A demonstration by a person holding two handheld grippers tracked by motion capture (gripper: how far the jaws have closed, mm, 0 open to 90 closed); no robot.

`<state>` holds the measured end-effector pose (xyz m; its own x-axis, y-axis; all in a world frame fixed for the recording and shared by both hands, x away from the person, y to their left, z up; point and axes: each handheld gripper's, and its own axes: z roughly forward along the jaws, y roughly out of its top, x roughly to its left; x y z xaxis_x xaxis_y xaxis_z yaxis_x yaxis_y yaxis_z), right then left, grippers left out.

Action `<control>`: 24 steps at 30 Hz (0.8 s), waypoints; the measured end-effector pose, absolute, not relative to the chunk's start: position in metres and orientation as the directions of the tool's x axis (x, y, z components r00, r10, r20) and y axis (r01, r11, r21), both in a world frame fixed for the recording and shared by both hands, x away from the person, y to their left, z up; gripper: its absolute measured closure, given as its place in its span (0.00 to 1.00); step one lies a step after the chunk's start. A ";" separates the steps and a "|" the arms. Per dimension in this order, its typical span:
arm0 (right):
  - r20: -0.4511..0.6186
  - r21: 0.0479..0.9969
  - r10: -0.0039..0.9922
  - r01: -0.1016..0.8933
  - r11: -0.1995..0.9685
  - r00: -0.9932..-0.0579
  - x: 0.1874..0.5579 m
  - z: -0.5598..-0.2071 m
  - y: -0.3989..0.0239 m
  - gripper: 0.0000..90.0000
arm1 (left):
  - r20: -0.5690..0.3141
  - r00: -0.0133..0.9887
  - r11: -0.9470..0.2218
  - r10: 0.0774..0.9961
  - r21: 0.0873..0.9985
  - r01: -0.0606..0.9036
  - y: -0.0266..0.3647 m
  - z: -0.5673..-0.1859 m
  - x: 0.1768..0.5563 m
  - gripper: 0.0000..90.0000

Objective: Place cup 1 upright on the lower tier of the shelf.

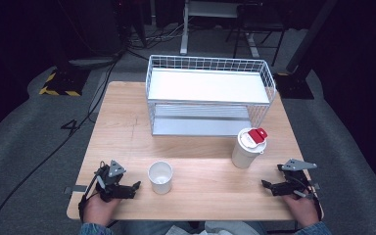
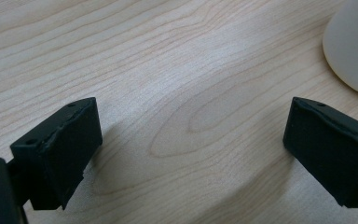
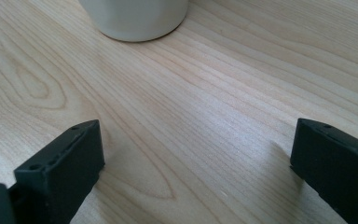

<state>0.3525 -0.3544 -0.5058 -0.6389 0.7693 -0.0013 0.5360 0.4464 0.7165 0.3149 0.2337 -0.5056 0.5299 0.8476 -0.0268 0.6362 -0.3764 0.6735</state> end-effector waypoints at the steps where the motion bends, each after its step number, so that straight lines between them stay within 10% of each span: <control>1: -0.001 0.716 0.769 0.536 0.447 -0.639 0.352 -0.506 -0.354 0.03 | -0.027 0.522 -0.370 0.852 0.674 0.639 0.233 -0.506 0.315 0.05; 24: -0.002 0.716 0.771 0.537 0.446 -0.637 0.352 -0.506 -0.355 0.04 | -0.039 0.520 -0.325 0.853 0.741 0.588 0.231 -0.490 0.320 0.00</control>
